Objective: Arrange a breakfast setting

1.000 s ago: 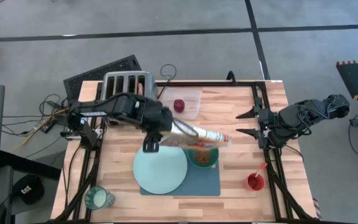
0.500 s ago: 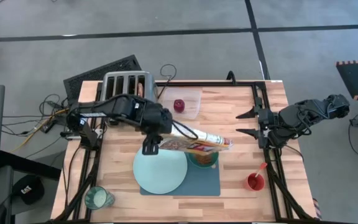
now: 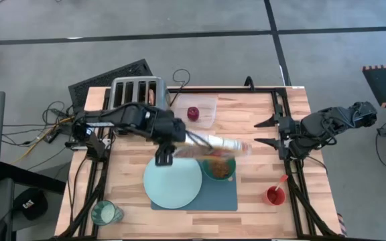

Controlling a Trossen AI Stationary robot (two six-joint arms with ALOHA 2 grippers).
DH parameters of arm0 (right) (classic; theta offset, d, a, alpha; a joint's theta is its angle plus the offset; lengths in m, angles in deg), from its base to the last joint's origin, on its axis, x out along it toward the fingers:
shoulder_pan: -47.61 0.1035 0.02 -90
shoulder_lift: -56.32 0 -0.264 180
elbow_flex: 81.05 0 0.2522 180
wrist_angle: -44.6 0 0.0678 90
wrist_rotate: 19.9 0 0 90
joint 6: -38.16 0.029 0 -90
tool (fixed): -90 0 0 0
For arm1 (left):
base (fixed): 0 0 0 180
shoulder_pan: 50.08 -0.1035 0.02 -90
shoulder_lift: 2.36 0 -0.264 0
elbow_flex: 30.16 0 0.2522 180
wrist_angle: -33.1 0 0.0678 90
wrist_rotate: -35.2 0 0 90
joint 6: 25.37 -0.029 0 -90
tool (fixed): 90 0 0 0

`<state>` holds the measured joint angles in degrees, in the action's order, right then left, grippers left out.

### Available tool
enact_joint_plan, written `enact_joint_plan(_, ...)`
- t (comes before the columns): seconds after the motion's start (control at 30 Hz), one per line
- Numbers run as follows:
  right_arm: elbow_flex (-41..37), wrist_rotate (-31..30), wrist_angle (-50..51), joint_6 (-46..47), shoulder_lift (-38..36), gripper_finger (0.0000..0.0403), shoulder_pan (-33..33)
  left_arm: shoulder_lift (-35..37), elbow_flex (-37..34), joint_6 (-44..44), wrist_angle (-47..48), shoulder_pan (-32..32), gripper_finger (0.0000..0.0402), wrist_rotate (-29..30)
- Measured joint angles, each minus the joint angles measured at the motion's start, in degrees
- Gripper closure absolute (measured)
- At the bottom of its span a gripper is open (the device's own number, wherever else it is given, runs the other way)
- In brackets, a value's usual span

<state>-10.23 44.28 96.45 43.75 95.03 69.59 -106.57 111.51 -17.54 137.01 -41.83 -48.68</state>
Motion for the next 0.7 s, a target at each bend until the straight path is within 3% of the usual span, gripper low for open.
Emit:
enact_joint_plan(0.13, 0.00, 0.00, -1.30, -0.92, -0.12, 0.0148, 0.00, 0.00, 0.00, 0.31, -0.24, 0.57, 0.0257, 1.45)
enact_joint_plan(0.23, 0.00, 0.00, -1.47, -1.10, -0.17, 0.0148, 0.00, 0.00, 0.00, -0.59, -0.26, 0.36, 0.0257, -2.76)
enact_joint_plan(0.37, 0.00, 0.00, -1.50, -1.10, -0.14, 0.0148, 0.00, 0.00, 0.00, 0.11, -0.15, 0.75, 0.0257, 1.93)
enact_joint_plan(0.5, 0.00, 0.00, -1.50, -1.14, -0.16, 0.0148, 0.00, -0.02, 0.00, -0.18, -0.11, 0.42, 0.0257, -1.13)
enact_joint_plan(0.6, 0.00, 0.00, -1.52, -1.10, -0.17, 0.0148, 0.00, -0.02, 0.00, 1.16, -0.15, 0.66, 0.0257, 1.87)
enact_joint_plan(0.7, 0.00, 0.00, -1.51, -1.10, -0.15, 0.0148, 0.00, -0.02, 0.00, 0.92, -0.15, 0.27, 0.0257, 0.10)
